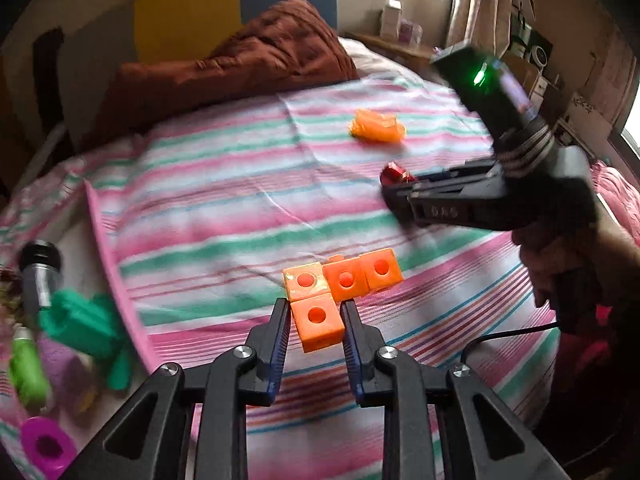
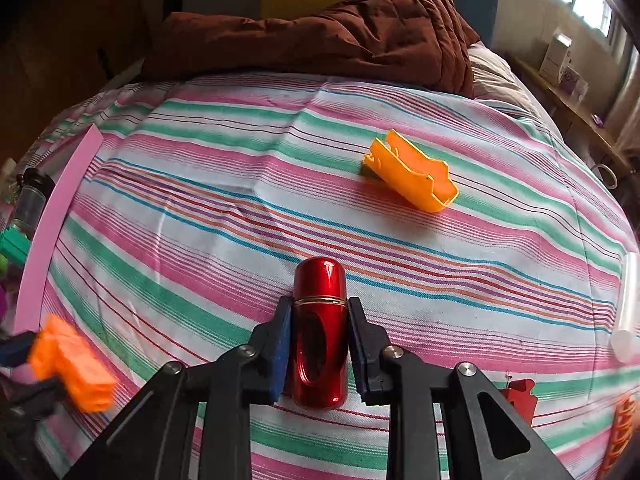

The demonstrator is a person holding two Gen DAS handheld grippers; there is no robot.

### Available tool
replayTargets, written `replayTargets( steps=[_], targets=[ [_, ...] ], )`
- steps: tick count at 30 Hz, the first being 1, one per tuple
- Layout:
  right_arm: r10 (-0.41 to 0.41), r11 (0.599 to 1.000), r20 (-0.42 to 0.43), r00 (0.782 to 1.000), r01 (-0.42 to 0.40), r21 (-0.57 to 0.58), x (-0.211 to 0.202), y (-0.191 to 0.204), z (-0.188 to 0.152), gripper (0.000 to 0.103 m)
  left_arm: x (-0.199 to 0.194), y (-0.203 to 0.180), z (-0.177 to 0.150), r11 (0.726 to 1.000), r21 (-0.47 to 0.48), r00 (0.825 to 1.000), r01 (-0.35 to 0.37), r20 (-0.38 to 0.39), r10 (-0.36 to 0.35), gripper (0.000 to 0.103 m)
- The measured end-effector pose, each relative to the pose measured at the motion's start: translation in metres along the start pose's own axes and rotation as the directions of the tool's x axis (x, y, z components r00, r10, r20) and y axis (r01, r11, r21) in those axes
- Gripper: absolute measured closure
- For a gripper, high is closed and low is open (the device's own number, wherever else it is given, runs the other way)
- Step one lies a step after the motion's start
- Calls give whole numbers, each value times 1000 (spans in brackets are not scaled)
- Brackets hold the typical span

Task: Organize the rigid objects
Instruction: 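Carry the orange cubes into the tray and open left tool while right tool holds the cylinder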

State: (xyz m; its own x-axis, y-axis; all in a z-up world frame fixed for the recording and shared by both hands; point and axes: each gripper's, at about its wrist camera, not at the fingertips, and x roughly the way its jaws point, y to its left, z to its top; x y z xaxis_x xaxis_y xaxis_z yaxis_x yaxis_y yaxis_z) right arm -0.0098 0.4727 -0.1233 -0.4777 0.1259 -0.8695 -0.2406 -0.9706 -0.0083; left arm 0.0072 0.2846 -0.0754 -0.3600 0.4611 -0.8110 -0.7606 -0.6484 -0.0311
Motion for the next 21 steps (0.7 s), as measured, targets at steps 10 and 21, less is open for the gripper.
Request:
replayTargets(
  steps=[10,21],
  targets=[
    [-13,1000,25,1000,13,10,0,0,-2,76,-53,20,-6,997,-61,994,-49,89,55,78],
    [-32,999,42,999,31,11,1,2,-4,76,-84,59,-28,982,-173,989,-82,107,102,78]
  ],
)
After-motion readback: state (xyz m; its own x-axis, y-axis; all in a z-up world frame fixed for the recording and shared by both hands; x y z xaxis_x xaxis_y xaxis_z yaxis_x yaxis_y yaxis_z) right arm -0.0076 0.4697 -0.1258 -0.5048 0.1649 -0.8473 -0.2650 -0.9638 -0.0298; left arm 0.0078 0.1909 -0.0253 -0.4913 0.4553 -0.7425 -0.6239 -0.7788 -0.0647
